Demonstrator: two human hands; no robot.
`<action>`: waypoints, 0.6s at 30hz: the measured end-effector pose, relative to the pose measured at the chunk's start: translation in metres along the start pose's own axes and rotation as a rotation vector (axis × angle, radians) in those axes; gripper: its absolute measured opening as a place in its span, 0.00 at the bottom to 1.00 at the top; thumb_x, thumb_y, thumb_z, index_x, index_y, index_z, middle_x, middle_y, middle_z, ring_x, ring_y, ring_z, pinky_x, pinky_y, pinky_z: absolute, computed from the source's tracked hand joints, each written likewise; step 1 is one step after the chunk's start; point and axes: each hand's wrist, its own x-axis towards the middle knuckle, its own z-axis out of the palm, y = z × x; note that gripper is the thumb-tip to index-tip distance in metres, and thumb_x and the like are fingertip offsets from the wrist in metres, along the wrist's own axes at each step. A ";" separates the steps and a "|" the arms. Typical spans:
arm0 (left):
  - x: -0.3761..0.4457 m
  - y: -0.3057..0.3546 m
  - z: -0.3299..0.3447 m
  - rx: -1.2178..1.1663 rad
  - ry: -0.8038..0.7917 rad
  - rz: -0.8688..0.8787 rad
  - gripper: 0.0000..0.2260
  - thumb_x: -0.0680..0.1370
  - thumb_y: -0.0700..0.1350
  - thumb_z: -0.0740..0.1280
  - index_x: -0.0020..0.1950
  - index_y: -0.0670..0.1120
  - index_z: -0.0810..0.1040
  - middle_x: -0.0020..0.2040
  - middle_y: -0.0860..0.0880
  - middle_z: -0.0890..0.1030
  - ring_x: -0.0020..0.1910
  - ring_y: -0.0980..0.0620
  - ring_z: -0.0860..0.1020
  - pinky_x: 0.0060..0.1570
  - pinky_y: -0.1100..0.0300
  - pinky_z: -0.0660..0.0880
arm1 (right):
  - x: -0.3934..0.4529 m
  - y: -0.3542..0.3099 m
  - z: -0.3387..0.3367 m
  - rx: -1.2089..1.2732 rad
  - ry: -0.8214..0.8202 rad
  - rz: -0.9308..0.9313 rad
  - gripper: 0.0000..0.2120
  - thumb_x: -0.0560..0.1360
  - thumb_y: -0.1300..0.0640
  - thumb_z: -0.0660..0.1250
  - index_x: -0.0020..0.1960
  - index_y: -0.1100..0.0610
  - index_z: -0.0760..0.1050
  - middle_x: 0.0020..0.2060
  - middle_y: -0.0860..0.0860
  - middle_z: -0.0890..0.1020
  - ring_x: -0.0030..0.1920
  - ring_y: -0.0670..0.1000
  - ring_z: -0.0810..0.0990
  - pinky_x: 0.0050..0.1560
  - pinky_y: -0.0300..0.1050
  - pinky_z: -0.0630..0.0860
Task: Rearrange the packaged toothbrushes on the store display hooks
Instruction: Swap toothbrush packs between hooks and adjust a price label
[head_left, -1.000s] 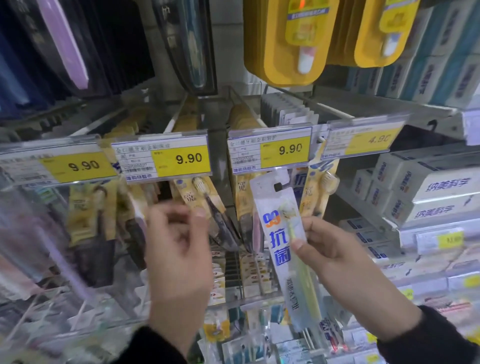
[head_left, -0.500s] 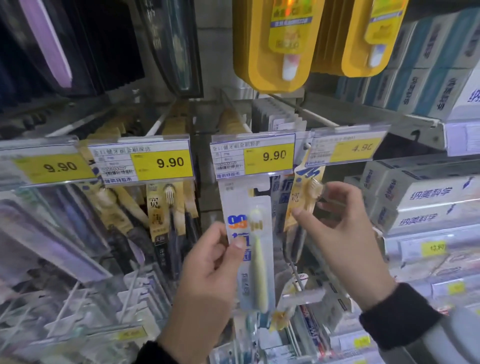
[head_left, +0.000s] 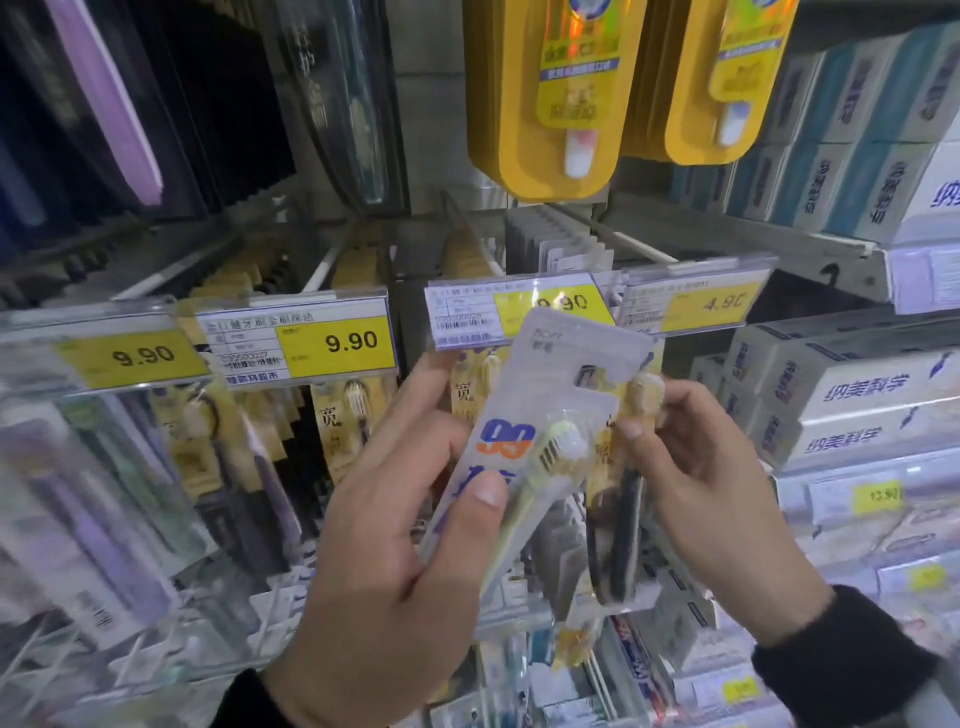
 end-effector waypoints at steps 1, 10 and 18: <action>0.001 -0.001 -0.001 0.004 -0.014 0.008 0.10 0.78 0.46 0.61 0.39 0.45 0.75 0.57 0.60 0.76 0.71 0.51 0.71 0.46 0.70 0.67 | -0.005 -0.003 -0.001 0.043 -0.022 -0.007 0.05 0.79 0.61 0.66 0.49 0.50 0.76 0.38 0.44 0.84 0.39 0.44 0.82 0.42 0.33 0.76; 0.006 -0.004 -0.015 0.109 -0.169 0.057 0.06 0.73 0.34 0.63 0.35 0.36 0.73 0.61 0.53 0.76 0.69 0.60 0.70 0.54 0.64 0.70 | -0.033 -0.021 -0.013 0.276 -0.172 0.108 0.12 0.76 0.54 0.64 0.55 0.58 0.78 0.45 0.61 0.83 0.42 0.50 0.79 0.41 0.35 0.79; 0.010 -0.002 -0.018 0.193 -0.179 0.054 0.11 0.71 0.39 0.64 0.31 0.34 0.73 0.63 0.60 0.72 0.45 0.49 0.77 0.42 0.58 0.71 | -0.017 -0.015 0.013 0.197 -0.272 0.059 0.06 0.79 0.62 0.67 0.53 0.53 0.78 0.39 0.47 0.85 0.41 0.46 0.83 0.42 0.36 0.77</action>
